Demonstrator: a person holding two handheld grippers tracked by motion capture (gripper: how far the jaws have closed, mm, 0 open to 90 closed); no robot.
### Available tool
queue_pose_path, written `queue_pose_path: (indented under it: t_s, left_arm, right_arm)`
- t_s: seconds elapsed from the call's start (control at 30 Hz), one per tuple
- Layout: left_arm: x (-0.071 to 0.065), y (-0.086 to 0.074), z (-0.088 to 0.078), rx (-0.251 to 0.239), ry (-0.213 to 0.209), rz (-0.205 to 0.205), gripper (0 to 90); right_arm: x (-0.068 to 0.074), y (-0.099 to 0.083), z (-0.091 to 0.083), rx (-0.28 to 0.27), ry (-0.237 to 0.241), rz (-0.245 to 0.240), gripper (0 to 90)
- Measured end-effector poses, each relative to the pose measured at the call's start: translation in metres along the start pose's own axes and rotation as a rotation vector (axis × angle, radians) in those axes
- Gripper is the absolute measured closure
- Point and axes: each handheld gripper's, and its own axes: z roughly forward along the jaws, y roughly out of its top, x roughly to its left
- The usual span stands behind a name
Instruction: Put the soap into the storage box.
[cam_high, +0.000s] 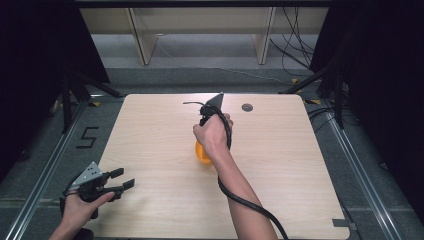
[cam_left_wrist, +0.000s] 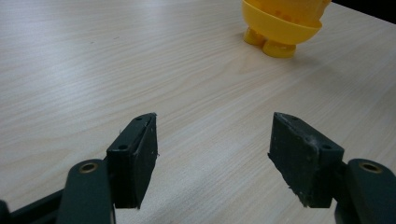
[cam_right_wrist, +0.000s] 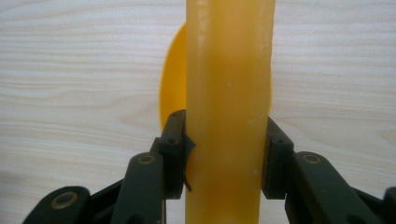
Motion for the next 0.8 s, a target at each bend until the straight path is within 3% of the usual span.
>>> queue_pose_path:
  t_s: [0.03,0.07,0.2,0.27,0.33,0.37,0.43,0.47,0.53,0.57,0.67,0.7,0.8]
  left_arm:
    - [0.0,0.0,0.0,0.003,0.001,-0.003,31.9]
    - [0.0,0.0,0.0,0.003,0.002,-0.012,31.9]
    - [0.0,0.0,0.0,0.002,-0.002,0.006,31.9]
    - [0.0,0.0,0.0,-0.002,-0.004,0.006,31.9]
    - [0.0,0.0,0.0,-0.001,-0.003,0.006,31.9]
    - [0.0,0.0,0.0,-0.002,-0.003,0.002,31.8]
    - [-0.001,0.0,0.0,-0.004,0.0,-0.013,31.9]
    - [0.0,0.0,0.0,0.002,-0.001,-0.012,31.9]
    - [0.0,0.0,0.0,-0.002,-0.005,0.01,31.9]
    - [0.0,0.0,0.0,-0.002,-0.003,0.003,31.9]
    - [0.0,0.0,0.0,-0.002,-0.003,0.005,31.9]
    - [0.0,0.0,0.0,-0.002,-0.003,0.005,31.8]
    - [0.0,0.0,0.0,-0.002,-0.005,0.008,31.8]
  right_arm:
    - [-0.001,0.0,0.0,0.003,-0.004,-0.016,61.6]
    - [0.0,0.0,0.003,-0.018,-0.006,0.002,61.6]
    - [0.0,0.0,0.005,-0.009,-0.018,0.01,61.6]
    - [-0.003,0.0,0.007,-0.003,-0.021,-0.026,61.6]
    - [0.0,0.001,0.008,0.006,-0.012,0.002,61.6]
    - [-0.002,0.001,0.01,0.002,-0.007,-0.022,61.6]
    - [0.0,0.002,0.01,0.015,-0.014,-0.009,61.6]
    - [-0.004,0.001,0.011,0.016,-0.022,-0.051,61.6]
    - [-0.003,0.002,0.012,0.001,-0.025,-0.045,61.6]
    - [0.002,0.003,0.012,0.022,-0.019,0.033,61.6]
    - [-0.002,0.003,0.014,0.005,-0.022,-0.034,61.6]
    - [0.002,0.004,0.013,0.007,-0.02,0.015,61.6]
    - [0.0,0.003,0.013,0.017,-0.019,-0.017,61.6]
